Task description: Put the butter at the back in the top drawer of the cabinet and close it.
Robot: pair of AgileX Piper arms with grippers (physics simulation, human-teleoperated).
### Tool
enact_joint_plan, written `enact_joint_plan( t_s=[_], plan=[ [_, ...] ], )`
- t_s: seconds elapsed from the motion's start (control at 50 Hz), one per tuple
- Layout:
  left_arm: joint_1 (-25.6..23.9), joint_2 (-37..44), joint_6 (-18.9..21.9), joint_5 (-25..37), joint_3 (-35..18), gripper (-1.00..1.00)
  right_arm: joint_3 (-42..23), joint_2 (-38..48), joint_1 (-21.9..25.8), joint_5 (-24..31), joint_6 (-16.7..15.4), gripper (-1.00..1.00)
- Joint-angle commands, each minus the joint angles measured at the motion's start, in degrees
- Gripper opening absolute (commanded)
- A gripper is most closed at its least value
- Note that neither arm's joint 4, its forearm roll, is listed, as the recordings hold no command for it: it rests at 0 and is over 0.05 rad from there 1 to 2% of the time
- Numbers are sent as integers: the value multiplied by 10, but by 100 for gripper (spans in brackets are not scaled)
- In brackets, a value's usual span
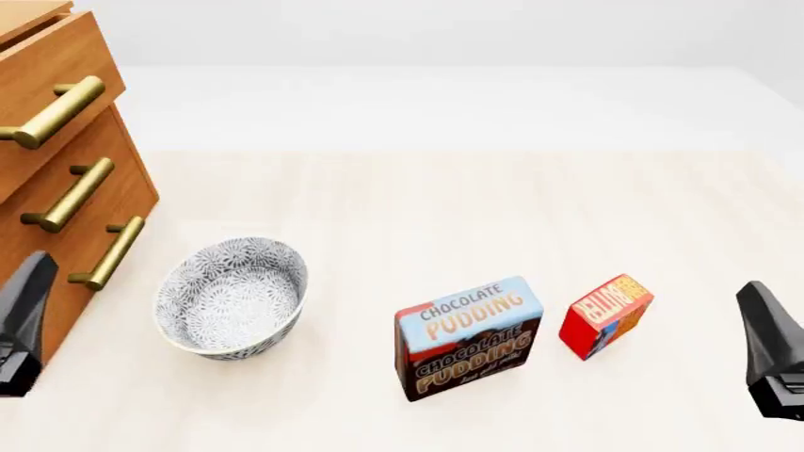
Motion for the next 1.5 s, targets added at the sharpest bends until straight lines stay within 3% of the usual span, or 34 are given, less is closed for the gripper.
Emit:
enact_joint_plan(
  t_s=[0.02, 0.04, 0.1, 0.12, 0.48, 0.5, 0.54, 0.9, 0.96, 1.5],
  plan=[
    [-28, 62, 57, -3, -46, 100, 0, 0, 0, 0, 0, 100],
    [-20, 109, 87, -8, -61, 100, 0, 0, 0, 0, 0, 100],
    [-20, 112, 96, -3, -66, 100, 0, 0, 0, 0, 0, 100],
    [-15, 147, 188, 66, -134, 100, 0, 0, 0, 0, 0, 100],
    [-11, 159, 239, 84, -158, 100, 0, 0, 0, 0, 0, 100],
    [9, 163, 261, 88, -155, 100, 0, 0, 0, 0, 0, 100],
    [2, 162, 273, 90, -157, 100, 0, 0, 0, 0, 0, 100],
    [-9, 191, 330, 79, -170, 100, 0, 0, 0, 0, 0, 100],
    [-7, 193, 357, 69, -159, 100, 0, 0, 0, 0, 0, 100],
    [2, 214, 426, 67, -177, 100, 0, 0, 0, 0, 0, 100]
  ],
)
